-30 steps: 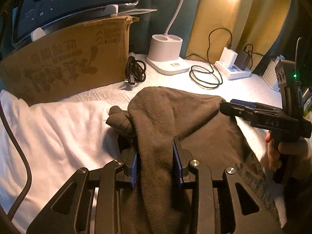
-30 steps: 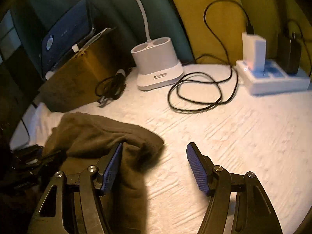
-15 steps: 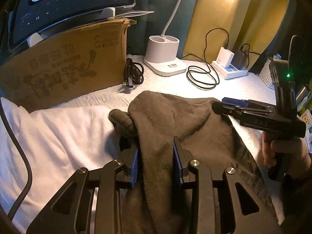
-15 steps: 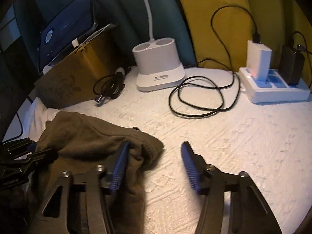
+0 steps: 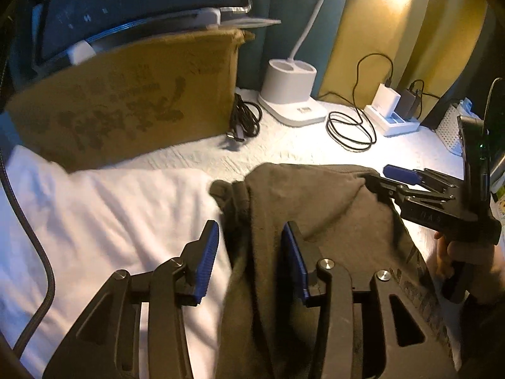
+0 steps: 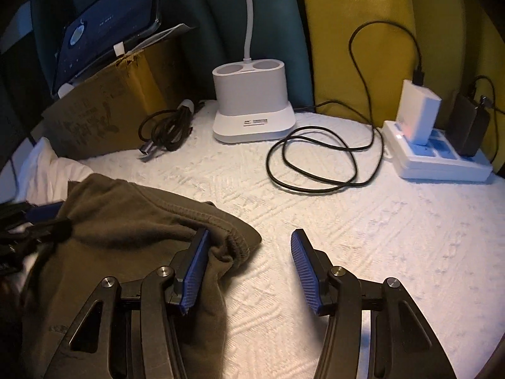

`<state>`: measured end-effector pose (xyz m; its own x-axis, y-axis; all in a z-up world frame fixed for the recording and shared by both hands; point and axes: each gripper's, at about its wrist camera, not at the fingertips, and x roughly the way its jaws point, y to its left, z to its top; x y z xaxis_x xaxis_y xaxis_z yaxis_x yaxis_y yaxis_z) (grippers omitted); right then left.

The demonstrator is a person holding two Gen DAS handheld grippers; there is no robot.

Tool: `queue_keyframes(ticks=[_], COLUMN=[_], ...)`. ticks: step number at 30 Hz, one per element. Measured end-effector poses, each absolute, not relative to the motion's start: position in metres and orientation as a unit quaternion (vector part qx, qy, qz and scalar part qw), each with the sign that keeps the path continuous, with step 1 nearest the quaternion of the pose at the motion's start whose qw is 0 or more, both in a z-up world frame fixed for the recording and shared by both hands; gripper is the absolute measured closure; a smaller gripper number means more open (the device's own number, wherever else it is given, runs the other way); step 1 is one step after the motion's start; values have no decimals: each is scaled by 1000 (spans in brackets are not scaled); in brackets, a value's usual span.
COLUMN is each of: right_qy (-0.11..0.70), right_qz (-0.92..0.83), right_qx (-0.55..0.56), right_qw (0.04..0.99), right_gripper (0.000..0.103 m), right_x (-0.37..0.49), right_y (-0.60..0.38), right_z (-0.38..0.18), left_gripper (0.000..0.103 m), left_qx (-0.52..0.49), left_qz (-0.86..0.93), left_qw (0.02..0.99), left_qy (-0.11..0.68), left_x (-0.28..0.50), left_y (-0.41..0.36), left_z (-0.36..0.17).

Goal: Fold small clothes
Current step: 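Open the left gripper, release the shirt and withdraw both grippers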

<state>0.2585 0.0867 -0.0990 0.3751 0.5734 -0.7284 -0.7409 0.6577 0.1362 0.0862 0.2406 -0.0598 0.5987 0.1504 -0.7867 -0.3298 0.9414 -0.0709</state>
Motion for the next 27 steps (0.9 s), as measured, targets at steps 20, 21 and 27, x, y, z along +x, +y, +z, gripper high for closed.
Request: queue_keyframes(ticks=[20,21,27], right_qy=[389,390,399], right_qz=[394,397,399], right_qx=[-126,-128,-140], right_qw=[823,821,813], right_gripper=[38,38,38], right_x=[188,183,161], right_y=[37,36,25], right_z=[-86,-88,-104], left_gripper=[52,52,51], left_qx=[-76,-70,-63], left_qz=[112,120,133], left_qw=[878,876,877], left_qy=[459,463,458], left_x=[27,25,8], left_y=[170,170,172], left_z=[-73,-77,-84])
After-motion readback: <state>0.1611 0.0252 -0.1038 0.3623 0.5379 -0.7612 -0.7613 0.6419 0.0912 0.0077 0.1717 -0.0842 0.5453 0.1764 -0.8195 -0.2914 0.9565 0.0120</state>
